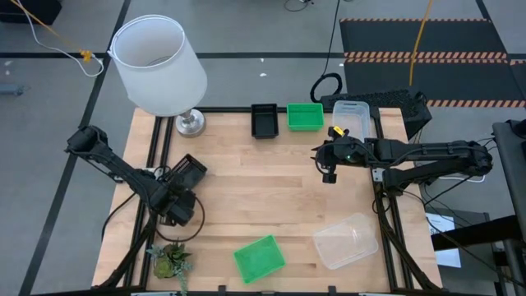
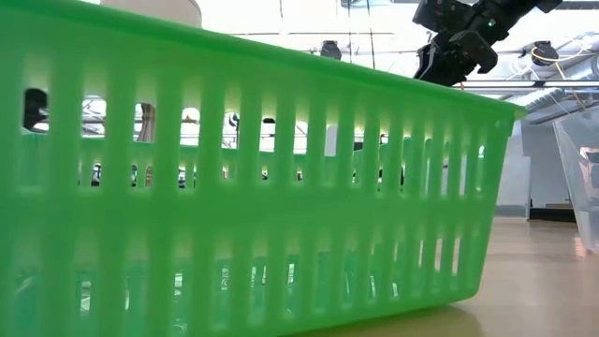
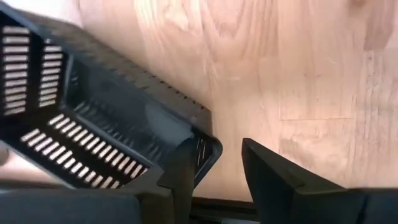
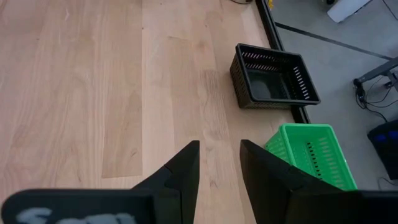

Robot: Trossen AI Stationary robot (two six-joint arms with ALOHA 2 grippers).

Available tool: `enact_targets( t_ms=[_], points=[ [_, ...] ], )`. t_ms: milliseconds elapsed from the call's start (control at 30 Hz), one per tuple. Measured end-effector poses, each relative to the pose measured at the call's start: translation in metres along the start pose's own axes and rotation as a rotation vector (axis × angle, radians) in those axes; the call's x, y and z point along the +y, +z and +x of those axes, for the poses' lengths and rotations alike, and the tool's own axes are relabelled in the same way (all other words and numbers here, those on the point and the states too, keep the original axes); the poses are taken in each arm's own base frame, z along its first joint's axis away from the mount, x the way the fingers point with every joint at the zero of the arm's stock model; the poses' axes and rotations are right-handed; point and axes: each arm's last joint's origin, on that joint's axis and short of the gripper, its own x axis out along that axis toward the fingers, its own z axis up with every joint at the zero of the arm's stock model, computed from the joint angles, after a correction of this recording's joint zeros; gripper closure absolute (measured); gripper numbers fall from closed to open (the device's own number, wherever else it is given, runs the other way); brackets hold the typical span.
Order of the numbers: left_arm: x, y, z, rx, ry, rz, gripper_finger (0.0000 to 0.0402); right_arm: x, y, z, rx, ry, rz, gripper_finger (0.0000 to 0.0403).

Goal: Stack baskets by color
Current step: Stack the bottom black bin on top of the top black bin

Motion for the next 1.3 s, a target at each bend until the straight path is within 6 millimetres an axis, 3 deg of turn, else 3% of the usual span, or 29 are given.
enact_targets(
  t_ms=[300,433,767,1300],
  points=[
    [-0.001,0.000,0.003,-0.004,-0.004,-0.052,0.0312,0.000,0.000,0.000,0.000,0.000,-0.007,0.0291],
    [-0.002,0.000,0.005,0.000,-0.025,-0.078,0.0313,0.000,0.000,0.000,0.001,0.000,-0.010,0.0291],
    [-0.006,0.015,0.000,-0.175,-0.044,-0.128,0.0314,0.000,0.000,0.000,0.001,0.000,-0.010,0.0291],
    [-0.006,0.006,0.011,-0.070,-0.069,-0.153,0.0313,0.003,-0.006,0.004,0.022,0.006,-0.039,0.0291]
  ],
)
